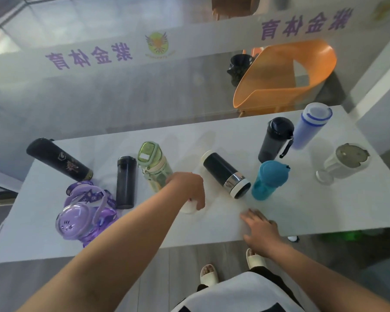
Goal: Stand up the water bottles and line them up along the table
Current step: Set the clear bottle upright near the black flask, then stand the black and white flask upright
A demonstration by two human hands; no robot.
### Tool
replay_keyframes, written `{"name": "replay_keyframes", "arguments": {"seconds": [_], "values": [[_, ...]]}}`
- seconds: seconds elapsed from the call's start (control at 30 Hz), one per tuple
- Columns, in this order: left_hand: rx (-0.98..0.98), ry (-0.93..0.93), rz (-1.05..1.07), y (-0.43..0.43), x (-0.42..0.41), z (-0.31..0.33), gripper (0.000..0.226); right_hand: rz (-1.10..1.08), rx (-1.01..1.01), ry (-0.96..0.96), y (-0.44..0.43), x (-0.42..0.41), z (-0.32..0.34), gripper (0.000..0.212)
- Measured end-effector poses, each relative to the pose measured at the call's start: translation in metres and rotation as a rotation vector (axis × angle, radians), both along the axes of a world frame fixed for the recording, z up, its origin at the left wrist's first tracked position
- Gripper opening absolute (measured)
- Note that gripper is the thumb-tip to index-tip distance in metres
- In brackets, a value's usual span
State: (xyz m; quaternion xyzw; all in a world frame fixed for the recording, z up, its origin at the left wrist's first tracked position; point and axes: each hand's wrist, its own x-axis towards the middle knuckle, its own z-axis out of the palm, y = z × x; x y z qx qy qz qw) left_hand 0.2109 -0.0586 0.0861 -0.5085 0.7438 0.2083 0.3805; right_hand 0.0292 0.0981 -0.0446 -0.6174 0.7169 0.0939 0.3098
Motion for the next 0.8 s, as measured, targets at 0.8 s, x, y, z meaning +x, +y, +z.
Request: {"name": "replay_keyframes", "arguments": {"seconds": [0.8], "values": [[-0.258, 0.119, -0.329, -0.005, -0.085, -0.06, 0.099, -0.071, 0.008, 0.014, 0.019, -0.083, 0.004, 0.06]]}}
